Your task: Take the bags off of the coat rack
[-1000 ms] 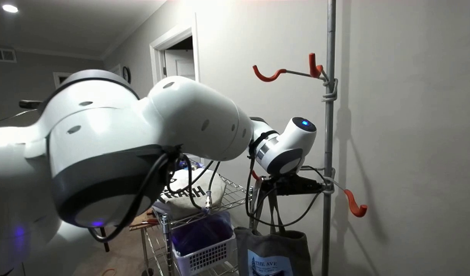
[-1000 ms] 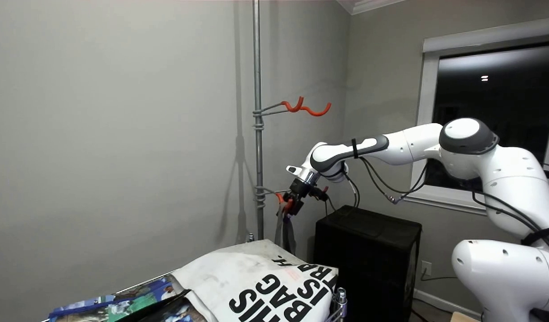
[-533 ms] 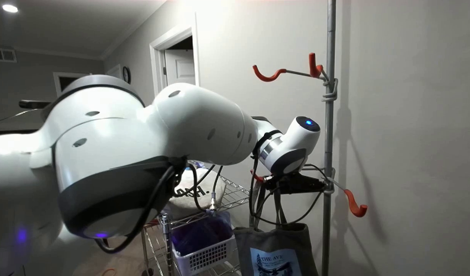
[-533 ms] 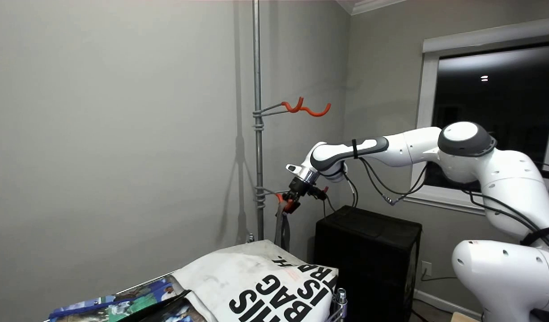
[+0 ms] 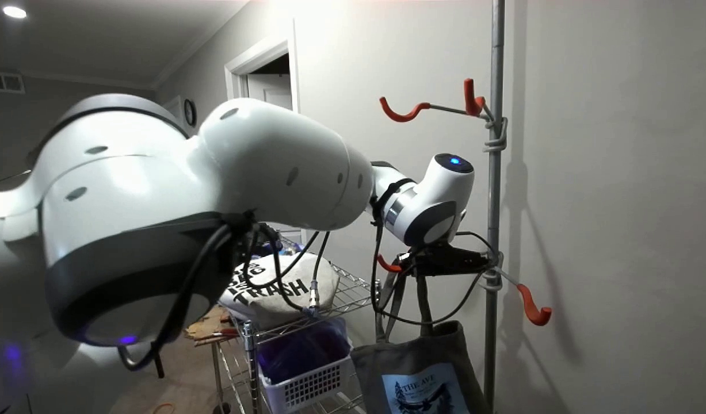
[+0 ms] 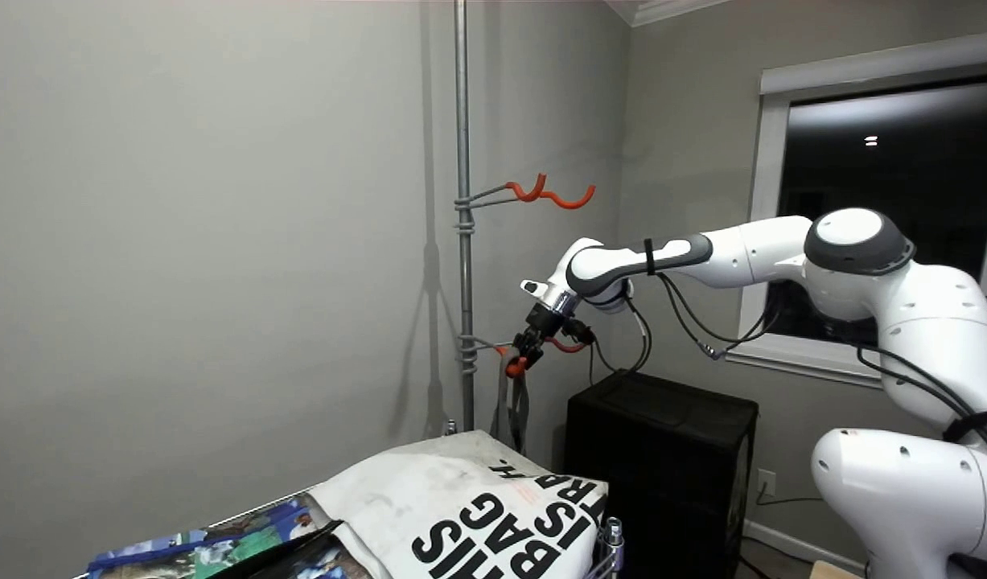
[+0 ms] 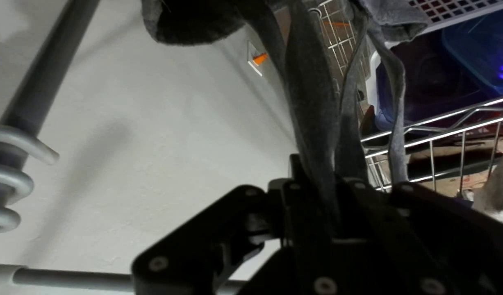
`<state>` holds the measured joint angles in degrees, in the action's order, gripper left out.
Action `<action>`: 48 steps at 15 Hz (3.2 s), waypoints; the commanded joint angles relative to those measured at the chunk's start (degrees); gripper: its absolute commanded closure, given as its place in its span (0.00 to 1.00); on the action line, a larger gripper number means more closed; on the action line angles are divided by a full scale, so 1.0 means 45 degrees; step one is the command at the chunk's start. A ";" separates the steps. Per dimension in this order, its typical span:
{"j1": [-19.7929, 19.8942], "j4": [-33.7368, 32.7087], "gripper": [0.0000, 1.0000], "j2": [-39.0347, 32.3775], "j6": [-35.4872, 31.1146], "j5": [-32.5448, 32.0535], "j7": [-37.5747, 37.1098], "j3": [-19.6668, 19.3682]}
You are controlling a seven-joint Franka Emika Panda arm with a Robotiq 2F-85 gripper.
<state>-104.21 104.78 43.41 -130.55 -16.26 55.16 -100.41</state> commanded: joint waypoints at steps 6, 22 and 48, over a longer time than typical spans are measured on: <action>0.3969 0.2406 0.96 -0.3353 -0.0289 -0.0843 -0.2487 0.2690; 1.5118 0.3691 0.96 -0.5217 0.0516 0.0378 -0.2739 1.4545; 2.1024 0.3237 0.95 -0.1301 0.6144 0.2730 -0.5431 2.2246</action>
<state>-9.93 121.80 37.14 -104.43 -4.71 35.62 -2.12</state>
